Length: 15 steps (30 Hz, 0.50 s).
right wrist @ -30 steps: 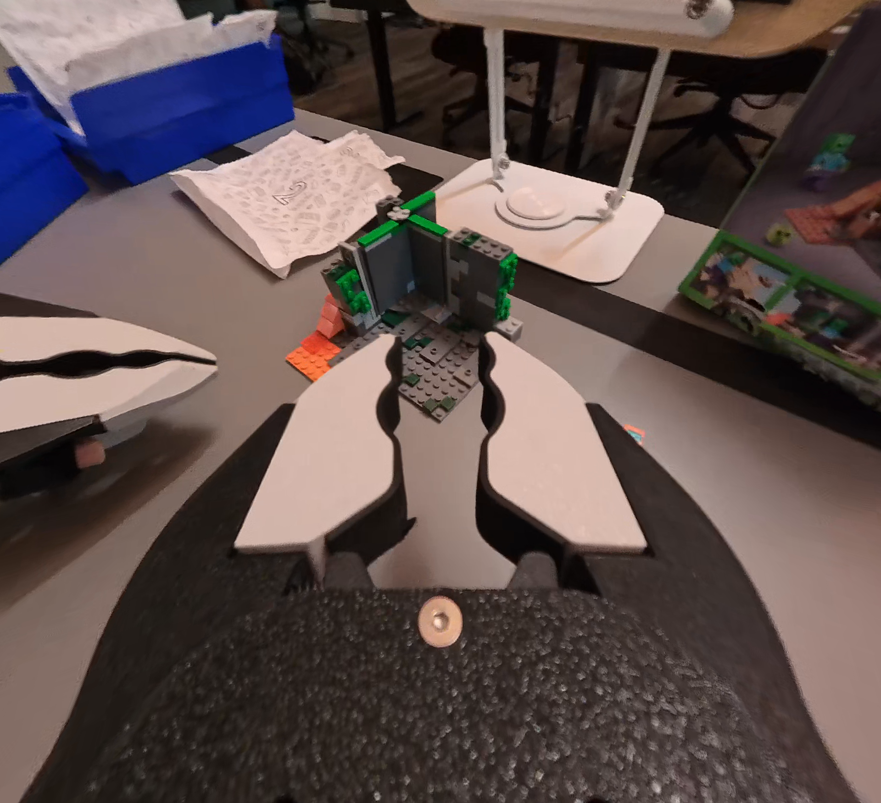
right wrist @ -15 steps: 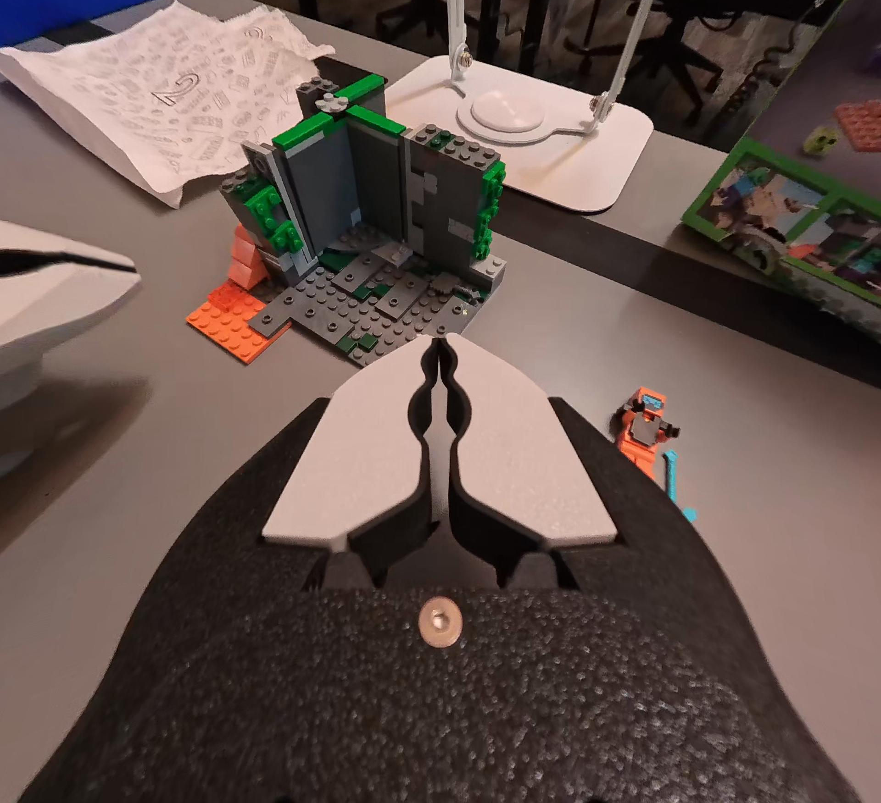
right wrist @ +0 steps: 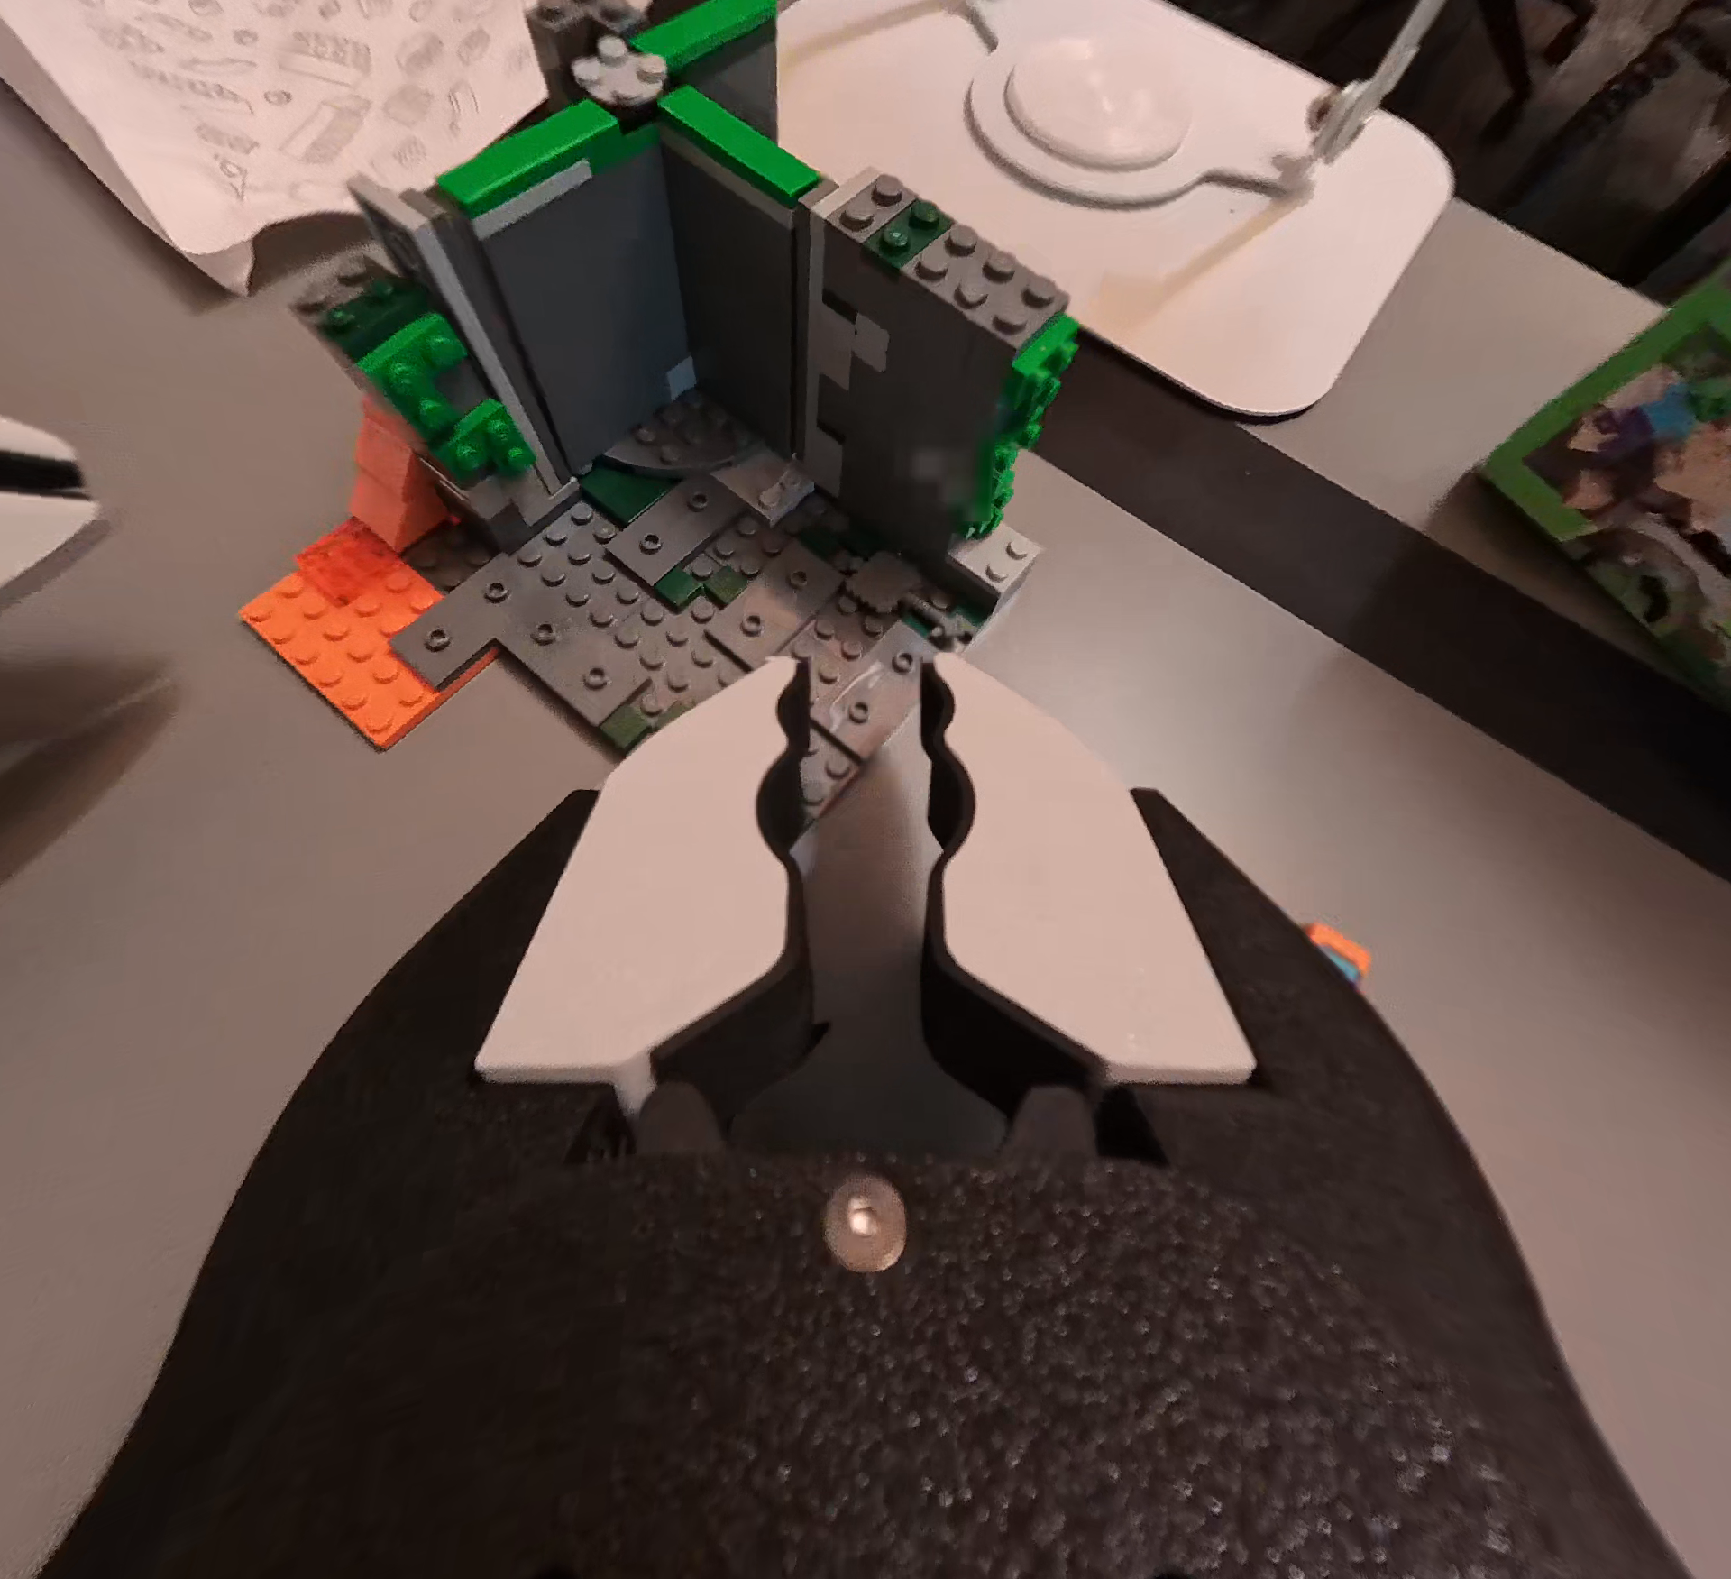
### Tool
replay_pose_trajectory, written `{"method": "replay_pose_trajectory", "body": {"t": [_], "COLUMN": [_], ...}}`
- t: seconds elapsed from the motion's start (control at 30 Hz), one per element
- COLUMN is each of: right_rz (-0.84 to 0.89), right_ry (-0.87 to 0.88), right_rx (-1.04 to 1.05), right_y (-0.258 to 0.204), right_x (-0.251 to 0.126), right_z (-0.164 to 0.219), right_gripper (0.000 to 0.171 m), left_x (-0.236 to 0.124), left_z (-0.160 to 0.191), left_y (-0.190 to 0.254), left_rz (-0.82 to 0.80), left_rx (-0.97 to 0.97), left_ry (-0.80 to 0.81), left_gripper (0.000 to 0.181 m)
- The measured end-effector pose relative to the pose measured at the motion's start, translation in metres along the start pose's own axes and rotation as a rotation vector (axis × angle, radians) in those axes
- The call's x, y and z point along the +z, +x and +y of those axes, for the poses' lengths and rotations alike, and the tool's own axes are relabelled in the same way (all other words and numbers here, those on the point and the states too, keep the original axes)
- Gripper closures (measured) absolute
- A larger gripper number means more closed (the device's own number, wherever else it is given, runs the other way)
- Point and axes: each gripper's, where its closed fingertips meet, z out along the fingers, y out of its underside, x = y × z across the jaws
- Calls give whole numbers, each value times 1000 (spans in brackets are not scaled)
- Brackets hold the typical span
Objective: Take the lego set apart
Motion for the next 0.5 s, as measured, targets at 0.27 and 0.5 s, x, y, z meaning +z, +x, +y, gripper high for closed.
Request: {"method": "replay_pose_trajectory", "body": {"t": [0.27,0.5], "right_rz": [-70,-83], "right_ry": [-191,-202], "right_rx": [22,31], "right_y": [9,12], "right_x": [29,35], "right_z": [3,-1], "right_gripper": [142,147], "left_x": [-4,-5], "left_z": [-3,-1], "left_y": [6,7], "left_rz": [21,46], "left_rx": [44,48], "left_ry": [13,11], "left_gripper": [178,179]}}
